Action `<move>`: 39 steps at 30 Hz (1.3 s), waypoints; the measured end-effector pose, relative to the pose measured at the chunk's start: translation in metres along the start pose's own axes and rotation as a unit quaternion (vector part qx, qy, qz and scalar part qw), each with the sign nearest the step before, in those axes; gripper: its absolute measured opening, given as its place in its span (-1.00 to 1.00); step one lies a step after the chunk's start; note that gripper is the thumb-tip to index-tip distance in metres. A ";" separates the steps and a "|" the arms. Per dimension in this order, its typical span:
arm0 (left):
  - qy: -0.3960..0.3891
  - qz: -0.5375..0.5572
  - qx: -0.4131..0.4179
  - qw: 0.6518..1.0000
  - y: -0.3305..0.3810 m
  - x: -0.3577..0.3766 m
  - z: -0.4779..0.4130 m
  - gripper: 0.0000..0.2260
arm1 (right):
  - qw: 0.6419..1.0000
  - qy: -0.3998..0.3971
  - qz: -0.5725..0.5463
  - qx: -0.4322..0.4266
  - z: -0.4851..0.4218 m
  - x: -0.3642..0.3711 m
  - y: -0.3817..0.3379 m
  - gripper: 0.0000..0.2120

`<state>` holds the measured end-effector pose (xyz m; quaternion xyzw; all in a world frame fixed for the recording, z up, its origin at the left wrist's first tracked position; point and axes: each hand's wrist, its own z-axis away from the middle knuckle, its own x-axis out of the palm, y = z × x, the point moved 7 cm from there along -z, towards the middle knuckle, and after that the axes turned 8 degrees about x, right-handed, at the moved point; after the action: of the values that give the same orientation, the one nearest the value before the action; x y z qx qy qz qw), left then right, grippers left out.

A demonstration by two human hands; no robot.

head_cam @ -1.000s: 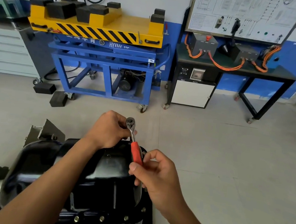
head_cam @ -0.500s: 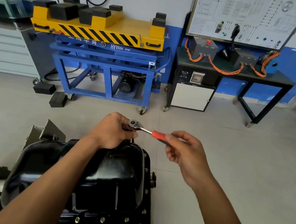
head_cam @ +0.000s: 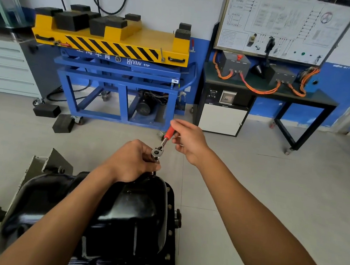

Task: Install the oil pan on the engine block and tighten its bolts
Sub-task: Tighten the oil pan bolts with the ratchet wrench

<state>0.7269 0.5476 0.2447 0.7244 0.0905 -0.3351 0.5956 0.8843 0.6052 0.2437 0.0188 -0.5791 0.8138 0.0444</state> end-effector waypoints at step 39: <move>0.041 0.060 -0.024 0.997 -0.004 -0.005 0.006 -0.85 | 0.995 -0.100 0.020 0.010 0.131 -0.033 0.071 -0.83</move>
<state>0.7193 0.5445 0.2443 0.7273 0.0792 -0.2665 0.6274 0.9075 0.4568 0.2174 0.0891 -0.5731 0.8141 -0.0305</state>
